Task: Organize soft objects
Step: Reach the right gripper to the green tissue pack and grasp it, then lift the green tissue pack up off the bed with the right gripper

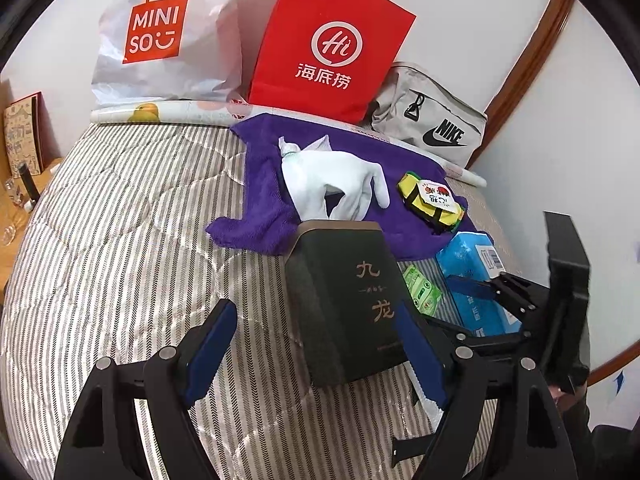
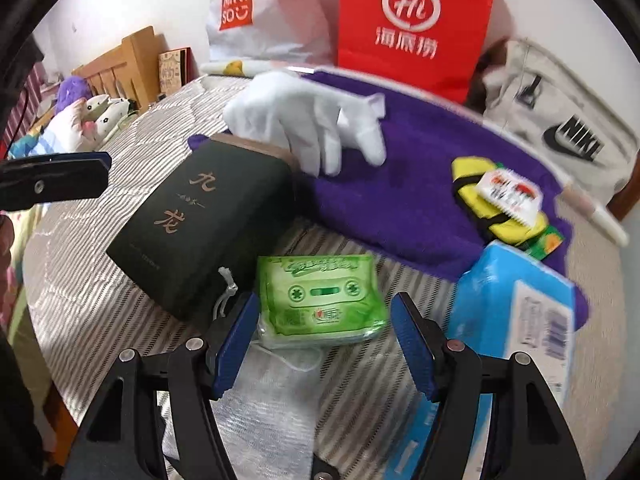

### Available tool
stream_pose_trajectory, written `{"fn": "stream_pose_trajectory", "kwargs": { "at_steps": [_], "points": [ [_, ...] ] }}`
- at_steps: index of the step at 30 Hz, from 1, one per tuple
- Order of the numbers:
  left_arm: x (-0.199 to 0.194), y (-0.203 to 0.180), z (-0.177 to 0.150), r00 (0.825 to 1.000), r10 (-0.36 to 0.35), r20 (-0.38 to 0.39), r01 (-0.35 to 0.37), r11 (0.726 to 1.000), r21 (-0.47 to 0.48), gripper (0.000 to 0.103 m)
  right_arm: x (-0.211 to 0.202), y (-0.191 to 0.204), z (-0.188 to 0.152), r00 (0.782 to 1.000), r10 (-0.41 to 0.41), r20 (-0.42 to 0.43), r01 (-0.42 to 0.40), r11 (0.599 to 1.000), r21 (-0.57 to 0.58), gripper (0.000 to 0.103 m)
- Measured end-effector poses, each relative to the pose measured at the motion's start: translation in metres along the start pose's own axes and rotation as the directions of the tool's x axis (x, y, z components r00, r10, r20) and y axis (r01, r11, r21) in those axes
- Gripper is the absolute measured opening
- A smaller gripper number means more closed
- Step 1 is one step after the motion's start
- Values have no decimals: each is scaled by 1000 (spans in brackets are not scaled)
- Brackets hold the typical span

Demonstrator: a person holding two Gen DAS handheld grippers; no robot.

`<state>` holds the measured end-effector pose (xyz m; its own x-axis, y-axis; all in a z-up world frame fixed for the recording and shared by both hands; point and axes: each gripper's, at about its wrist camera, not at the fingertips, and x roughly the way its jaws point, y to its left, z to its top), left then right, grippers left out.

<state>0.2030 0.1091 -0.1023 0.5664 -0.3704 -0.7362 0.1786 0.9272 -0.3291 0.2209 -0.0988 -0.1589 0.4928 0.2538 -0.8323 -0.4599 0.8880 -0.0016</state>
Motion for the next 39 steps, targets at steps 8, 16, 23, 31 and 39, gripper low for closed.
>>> {"fn": "stream_pose_trajectory", "kwargs": {
  "at_steps": [8,16,23,31,39],
  "points": [
    [3,4,-4,1000,-23,-7,24,1000,15,79,18,1,4,999,-21,-26,22,1000,10,72],
    [-2,2,-8,1000,-26,-3,26,999,26,79,31,7,6,997,-39,-61,37,999,-35,81],
    [-8,2,-15,1000,-2,-6,2,1000,22,79,32,3,3,998,9,-55,-10,1000,-5,67],
    [-16,-6,-20,1000,13,-4,-13,1000,23,79,3,-3,1,1000,-2,6,2,1000,24,58],
    [-19,-17,-40,999,32,-28,-32,999,17,79,-48,-10,-12,995,-2,100,-6,997,81,58]
  ]
}}
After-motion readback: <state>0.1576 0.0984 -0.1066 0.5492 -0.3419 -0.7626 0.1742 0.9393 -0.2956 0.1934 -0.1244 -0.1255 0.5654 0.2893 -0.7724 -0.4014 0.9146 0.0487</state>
